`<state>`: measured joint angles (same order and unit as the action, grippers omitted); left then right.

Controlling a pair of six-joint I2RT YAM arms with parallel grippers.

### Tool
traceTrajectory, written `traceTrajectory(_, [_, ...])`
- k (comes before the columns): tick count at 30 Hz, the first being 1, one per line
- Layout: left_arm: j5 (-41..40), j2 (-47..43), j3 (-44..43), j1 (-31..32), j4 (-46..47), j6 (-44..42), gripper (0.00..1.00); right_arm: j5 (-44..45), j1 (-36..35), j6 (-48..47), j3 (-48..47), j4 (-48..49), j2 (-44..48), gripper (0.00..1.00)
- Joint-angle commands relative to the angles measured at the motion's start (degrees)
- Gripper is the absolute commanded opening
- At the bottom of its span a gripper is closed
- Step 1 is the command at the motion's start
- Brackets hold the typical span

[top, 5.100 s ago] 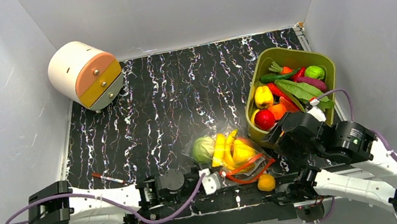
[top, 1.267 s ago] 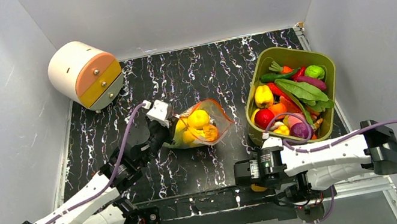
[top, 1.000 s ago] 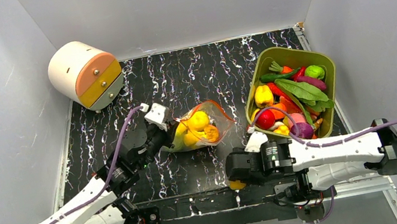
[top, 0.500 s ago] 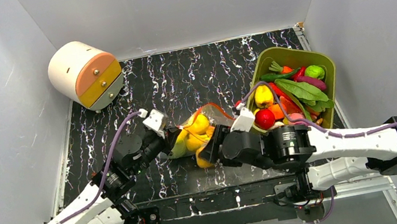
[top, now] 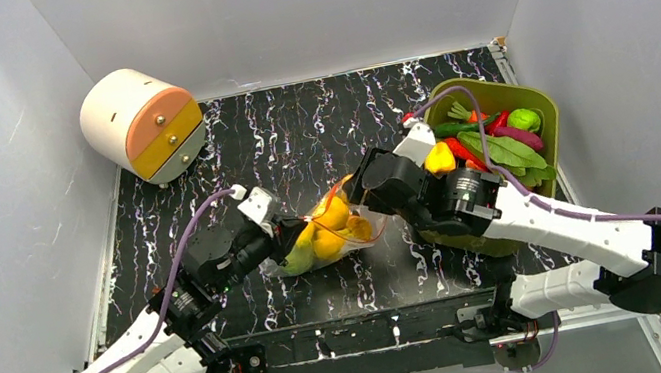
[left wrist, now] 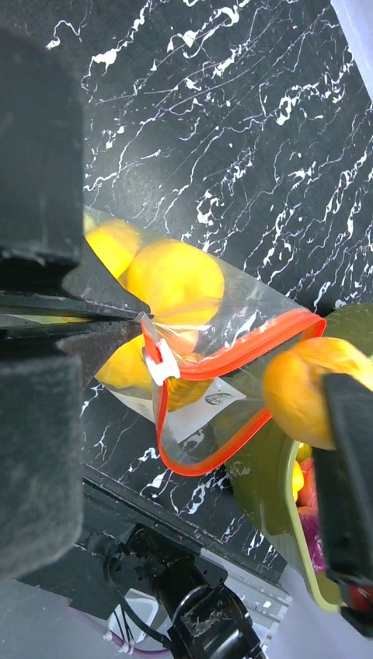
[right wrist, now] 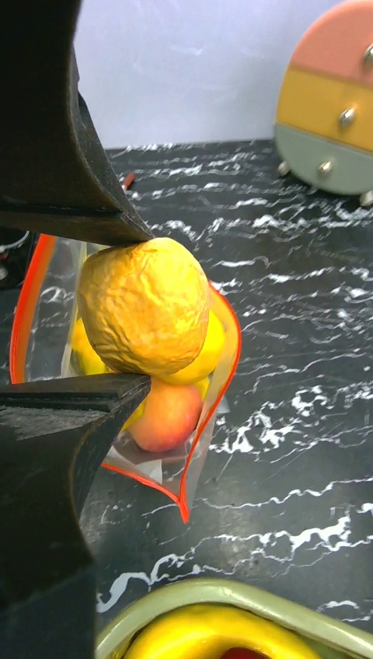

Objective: Place the food in the zip-top bag and seal the zipper
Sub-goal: Place the fake fruit in the zipper food storage bag.

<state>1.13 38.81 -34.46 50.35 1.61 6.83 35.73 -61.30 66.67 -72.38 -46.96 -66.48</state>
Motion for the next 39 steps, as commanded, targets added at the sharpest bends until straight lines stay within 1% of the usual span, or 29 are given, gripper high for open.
traceTrajectory(1, [1.8, -1.6, 0.5, -0.3, 3.0, -0.3, 0.0, -4.3, 0.4, -1.9, 3.7, 6.9, 1.1, 0.5])
traceTrajectory(6, [2.0, -1.6, 0.8, -0.3, 3.1, -0.6, 0.0, -9.3, 0.4, -2.9, 7.2, 11.4, 0.8, 0.55])
traceTrajectory(9, [1.9, -1.9, 0.9, -0.3, 3.2, -0.6, 0.0, -11.0, 0.4, -5.9, 8.6, 13.4, 2.3, 0.61])
traceTrajectory(12, [1.8, -2.1, 1.0, -0.3, 3.4, -0.4, 0.0, -13.6, 0.5, -13.0, 9.6, 16.1, 4.5, 0.74])
traceTrajectory(13, [1.8, -2.2, 1.1, -0.3, 3.5, -0.3, 0.0, -15.1, 0.5, -16.1, 9.7, 16.9, 5.1, 0.76])
traceTrajectory(16, [2.2, -2.5, 1.3, -0.3, 4.0, -0.4, 0.0, -18.5, 0.5, -25.7, 8.8, 16.5, 6.3, 0.77])
traceTrajectory(19, [3.2, -2.8, 1.4, -0.3, 3.9, -0.9, 0.0, -23.4, 0.5, -37.1, 6.4, 17.5, 6.6, 0.75])
traceTrajectory(21, [3.5, -3.1, 1.5, -0.3, 4.1, -1.0, 0.0, -29.0, 0.5, -47.3, 5.6, 19.6, 6.4, 0.71])
traceTrajectory(24, [4.1, -3.3, 1.6, -0.3, 4.4, -0.9, 0.0, -34.9, 0.5, -60.3, 5.1, 21.7, 6.3, 0.65])
traceTrajectory(26, [4.4, -3.3, 1.6, -0.3, 4.4, -0.8, 0.0, -39.2, 0.5, -70.1, 6.0, 23.4, 6.9, 0.63])
traceTrajectory(30, [4.9, -3.6, 1.4, -0.3, 3.9, -0.9, 0.0, -45.4, 0.5, -81.8, 5.7, 25.2, 7.1, 0.54])
traceTrajectory(33, [4.9, -4.0, 1.4, -0.3, 3.7, -0.9, 0.0, -49.3, 0.5, -88.2, 4.7, 24.5, 5.8, 0.47])
traceTrajectory(37, [4.9, -4.7, 1.6, -0.3, 3.9, -0.9, 0.0, -49.9, 0.5, -93.6, 4.7, 25.5, 4.4, 0.45])
traceTrajectory(39, [5.2, -4.8, 1.8, -0.3, 4.2, -0.9, 0.0, -50.7, 0.5, -95.9, 5.9, 27.9, 4.5, 0.44])
